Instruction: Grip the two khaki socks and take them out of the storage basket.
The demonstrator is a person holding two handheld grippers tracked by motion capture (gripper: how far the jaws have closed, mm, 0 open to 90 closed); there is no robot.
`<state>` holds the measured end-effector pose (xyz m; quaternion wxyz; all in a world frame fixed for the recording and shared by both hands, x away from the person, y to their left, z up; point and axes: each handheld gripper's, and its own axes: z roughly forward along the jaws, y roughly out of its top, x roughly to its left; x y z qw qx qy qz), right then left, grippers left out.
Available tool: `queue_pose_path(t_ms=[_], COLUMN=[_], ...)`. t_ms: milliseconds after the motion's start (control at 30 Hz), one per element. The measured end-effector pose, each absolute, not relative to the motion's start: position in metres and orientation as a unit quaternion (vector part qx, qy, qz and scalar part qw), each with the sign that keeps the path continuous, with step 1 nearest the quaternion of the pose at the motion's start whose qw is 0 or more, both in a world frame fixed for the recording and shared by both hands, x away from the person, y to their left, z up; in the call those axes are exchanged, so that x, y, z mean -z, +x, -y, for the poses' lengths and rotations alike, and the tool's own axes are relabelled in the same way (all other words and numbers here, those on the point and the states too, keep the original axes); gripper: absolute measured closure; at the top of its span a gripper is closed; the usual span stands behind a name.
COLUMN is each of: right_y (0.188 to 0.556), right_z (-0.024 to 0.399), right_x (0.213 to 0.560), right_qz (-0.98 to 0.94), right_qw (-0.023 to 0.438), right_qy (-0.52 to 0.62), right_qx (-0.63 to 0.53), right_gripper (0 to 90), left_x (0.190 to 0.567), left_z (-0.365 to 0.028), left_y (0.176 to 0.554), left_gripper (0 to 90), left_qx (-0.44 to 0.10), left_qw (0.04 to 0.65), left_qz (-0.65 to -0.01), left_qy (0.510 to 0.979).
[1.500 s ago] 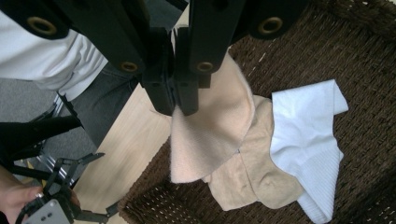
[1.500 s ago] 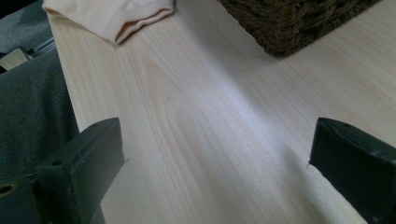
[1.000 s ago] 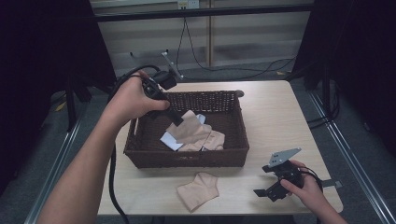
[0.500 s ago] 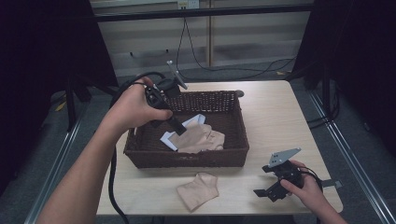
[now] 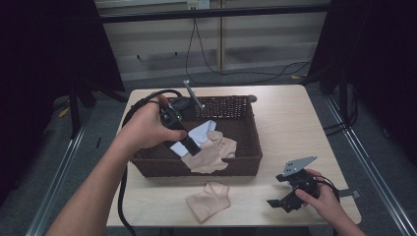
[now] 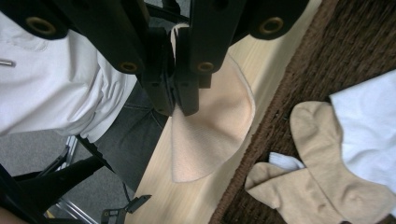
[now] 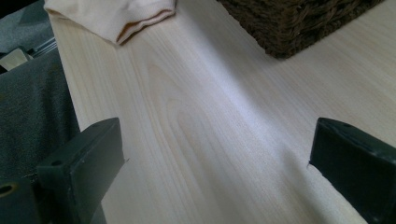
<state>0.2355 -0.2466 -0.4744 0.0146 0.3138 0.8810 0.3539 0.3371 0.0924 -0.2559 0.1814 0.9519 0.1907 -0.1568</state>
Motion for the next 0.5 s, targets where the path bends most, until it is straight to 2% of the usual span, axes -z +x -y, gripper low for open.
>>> queue_pose_path(t_ms=[433,467,500], right_y=[0.235,0.235,0.235], right_z=[0.246,0.246,0.246], right_x=[0.475,0.475,0.475], right_qz=[-0.882,-0.882,-0.882], right_qw=[0.013,0.013,0.013], right_qy=[0.313,0.313,0.313], right_qx=[-0.353,-0.353,-0.353], right_gripper=[2.1,2.1,2.1], left_x=[0.296,0.299,0.299], left_z=[-0.087,-0.086,-0.086], left_y=[0.332,0.331,0.331], left_gripper=[87.2,86.3,80.5], left_qx=[0.168,0.166,0.166], left_qw=[0.18,0.182,0.182], left_qz=[-0.183,-0.185,-0.185], left_qy=[0.952,0.951,0.951])
